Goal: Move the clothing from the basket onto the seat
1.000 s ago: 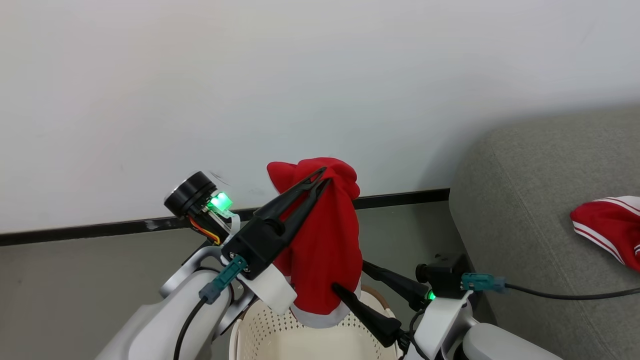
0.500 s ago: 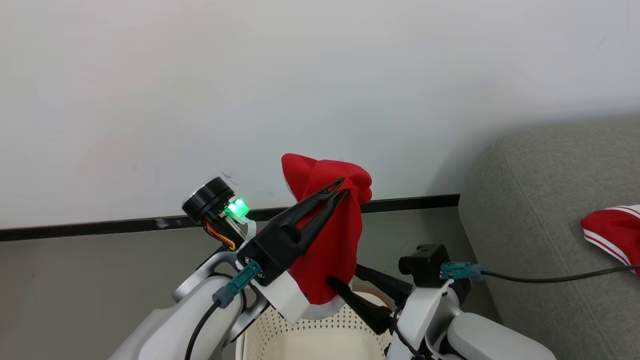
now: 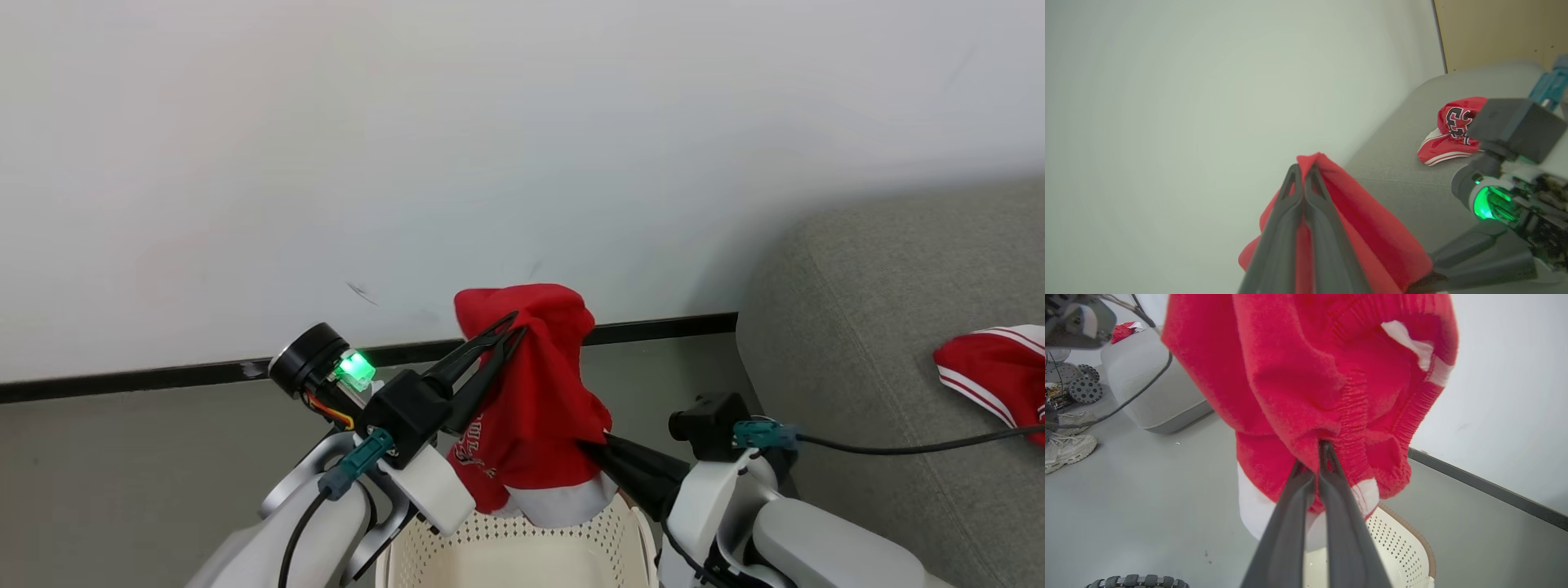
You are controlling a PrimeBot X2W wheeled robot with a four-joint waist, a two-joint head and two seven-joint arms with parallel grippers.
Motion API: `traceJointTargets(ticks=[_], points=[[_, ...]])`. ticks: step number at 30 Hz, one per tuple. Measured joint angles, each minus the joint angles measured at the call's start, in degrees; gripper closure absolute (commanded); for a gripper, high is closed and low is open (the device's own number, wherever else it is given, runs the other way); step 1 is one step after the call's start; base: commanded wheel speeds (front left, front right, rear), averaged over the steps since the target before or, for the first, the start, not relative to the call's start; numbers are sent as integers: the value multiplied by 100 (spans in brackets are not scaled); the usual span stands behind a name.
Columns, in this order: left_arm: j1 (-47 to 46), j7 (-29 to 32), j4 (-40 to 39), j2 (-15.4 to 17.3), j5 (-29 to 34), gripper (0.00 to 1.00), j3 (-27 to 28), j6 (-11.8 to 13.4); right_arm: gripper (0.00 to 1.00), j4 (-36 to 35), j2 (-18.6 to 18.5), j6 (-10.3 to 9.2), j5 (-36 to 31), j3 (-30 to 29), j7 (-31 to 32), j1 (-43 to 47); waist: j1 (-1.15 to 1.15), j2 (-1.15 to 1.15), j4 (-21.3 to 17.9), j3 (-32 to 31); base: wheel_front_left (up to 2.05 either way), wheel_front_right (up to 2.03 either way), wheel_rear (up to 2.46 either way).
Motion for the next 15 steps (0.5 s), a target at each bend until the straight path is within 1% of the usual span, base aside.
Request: traceJointTargets(ticks=[4,12,14,15], points=[[163,3,194,20,-166,100,109,12,100,23,-216,0,-10,-156,-48,18,0,0,-87,3,0,0,0],[427,-25,428,-55,-572,100,243,27,100,18,-542,0,-26,-995,-104,114,0,0,-309,7,0,0,0],[495,-66,447,-130,-678,76,261,25,100,14,-581,0,-26,-1169,-104,137,0,0,-367,9,0,0,0],[518,-74,460,-166,-714,59,260,15,100,2,-591,0,-26,-1246,-104,137,0,0,-396,10,0,0,0]])
